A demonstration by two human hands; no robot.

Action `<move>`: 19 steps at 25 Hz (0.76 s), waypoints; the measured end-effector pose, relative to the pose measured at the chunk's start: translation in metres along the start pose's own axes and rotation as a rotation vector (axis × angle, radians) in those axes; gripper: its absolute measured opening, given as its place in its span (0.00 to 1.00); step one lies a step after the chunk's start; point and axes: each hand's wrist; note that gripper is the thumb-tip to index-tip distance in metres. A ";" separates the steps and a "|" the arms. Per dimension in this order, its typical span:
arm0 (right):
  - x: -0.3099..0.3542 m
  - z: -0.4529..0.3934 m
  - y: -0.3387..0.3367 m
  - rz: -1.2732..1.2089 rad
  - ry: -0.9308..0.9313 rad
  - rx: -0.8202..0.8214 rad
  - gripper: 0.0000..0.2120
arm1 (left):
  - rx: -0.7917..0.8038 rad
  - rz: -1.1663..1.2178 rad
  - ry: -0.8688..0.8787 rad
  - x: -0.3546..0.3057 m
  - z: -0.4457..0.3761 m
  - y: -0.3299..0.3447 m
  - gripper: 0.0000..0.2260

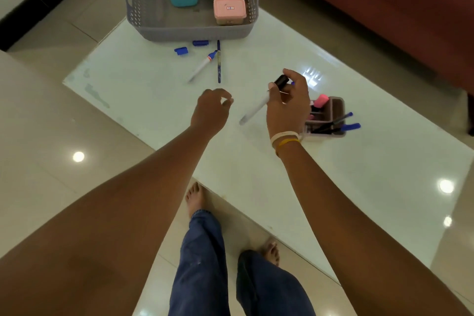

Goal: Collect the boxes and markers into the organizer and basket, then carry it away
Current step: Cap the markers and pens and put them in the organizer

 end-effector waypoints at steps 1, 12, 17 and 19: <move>0.001 0.003 -0.019 0.002 -0.048 -0.050 0.13 | 0.020 0.032 0.020 -0.010 0.011 0.009 0.09; -0.003 -0.037 -0.146 -0.006 -0.199 -0.329 0.10 | 0.272 0.077 0.139 -0.089 0.065 0.078 0.18; 0.009 -0.083 -0.168 0.002 -0.241 -0.283 0.10 | 0.296 -0.026 0.165 -0.085 0.064 0.089 0.21; 0.007 -0.100 -0.162 0.086 -0.228 -0.177 0.10 | 0.262 -0.013 0.151 -0.084 0.062 0.090 0.19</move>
Point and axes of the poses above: each hand's wrist, its own z-axis away from the middle knuckle, its own y-axis out of the palm, x = y × z, and after that the axes turned 13 degrees about y, right-handed
